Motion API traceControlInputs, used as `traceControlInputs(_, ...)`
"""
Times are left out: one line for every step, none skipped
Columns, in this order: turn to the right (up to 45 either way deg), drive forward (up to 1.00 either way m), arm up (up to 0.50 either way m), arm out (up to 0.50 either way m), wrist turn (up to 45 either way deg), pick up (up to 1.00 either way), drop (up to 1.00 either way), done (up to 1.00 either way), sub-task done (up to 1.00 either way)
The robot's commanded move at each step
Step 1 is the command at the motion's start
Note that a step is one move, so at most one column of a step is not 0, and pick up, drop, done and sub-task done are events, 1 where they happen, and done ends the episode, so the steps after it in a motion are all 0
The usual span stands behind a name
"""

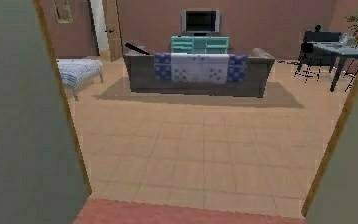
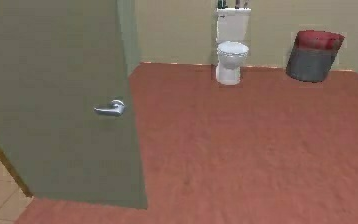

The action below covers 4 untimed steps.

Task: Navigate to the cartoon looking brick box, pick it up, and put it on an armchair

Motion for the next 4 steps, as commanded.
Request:
traceControlInputs(0.0,0.55,0.00,0.00,0.0,0.00,0.00,0.00,0.00)
traceControlInputs(21.0,0.00,0.00,0.00,0.0,0.00,0.00,0.00,0.00)
traceControlInputs(0.0,1.00,0.00,0.00,0.0,0.00,0.00,0.00,0.00)
traceControlInputs(3.0,0.00,0.00,0.00,0.0,0.00,0.00,0.00,0.00)
